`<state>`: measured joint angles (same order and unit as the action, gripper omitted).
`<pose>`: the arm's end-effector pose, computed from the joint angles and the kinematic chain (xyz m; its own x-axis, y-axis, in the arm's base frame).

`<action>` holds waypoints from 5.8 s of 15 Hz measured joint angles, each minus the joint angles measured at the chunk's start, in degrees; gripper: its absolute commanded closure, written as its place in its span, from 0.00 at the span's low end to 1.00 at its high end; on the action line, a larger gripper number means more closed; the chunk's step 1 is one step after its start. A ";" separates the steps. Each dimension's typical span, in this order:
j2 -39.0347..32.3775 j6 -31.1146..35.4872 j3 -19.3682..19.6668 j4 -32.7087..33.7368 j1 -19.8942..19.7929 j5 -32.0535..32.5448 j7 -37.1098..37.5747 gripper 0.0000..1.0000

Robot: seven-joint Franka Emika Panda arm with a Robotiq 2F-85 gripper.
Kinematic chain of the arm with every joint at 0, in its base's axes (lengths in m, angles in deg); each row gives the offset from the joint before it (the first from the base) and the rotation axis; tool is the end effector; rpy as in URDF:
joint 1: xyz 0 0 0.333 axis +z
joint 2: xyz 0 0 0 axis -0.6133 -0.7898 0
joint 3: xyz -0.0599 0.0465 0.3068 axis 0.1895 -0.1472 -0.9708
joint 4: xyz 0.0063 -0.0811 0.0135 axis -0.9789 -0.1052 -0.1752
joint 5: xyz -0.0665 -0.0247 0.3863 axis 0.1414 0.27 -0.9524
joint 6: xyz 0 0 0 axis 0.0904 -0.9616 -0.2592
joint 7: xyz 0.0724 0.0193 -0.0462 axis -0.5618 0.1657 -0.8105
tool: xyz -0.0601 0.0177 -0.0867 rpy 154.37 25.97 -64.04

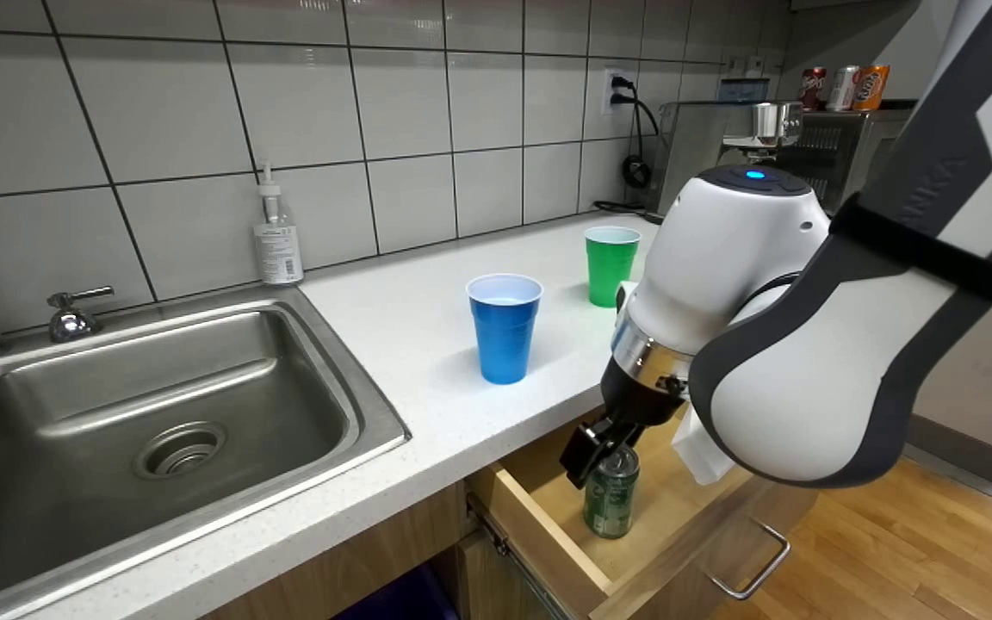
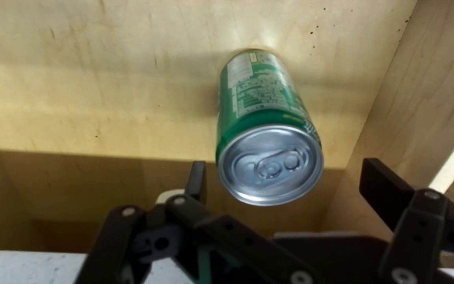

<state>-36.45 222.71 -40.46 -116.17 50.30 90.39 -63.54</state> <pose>0.5013 0.0564 0.1749 0.9481 0.1107 0.2982 0.1037 -0.9938 0.0394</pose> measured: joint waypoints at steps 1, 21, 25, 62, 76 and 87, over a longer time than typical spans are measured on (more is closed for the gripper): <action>0.62 -0.04 -0.37 -0.55 -0.28 -0.11 0.00 0.00; 19.56 -19.95 -3.61 -9.60 -5.87 -2.74 0.19 0.00; 22.84 -26.54 -3.96 -9.45 -6.50 -4.39 -0.65 0.00; 17.09 -48.11 -3.96 -5.93 -10.43 -5.52 -5.06 0.00; 6.44 -44.85 -4.18 1.40 -10.43 -4.78 -5.54 0.00; 5.81 -38.02 -4.26 1.21 -10.02 -0.89 -3.76 0.00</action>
<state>-30.64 184.69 -44.72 -114.96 40.28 89.50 -67.30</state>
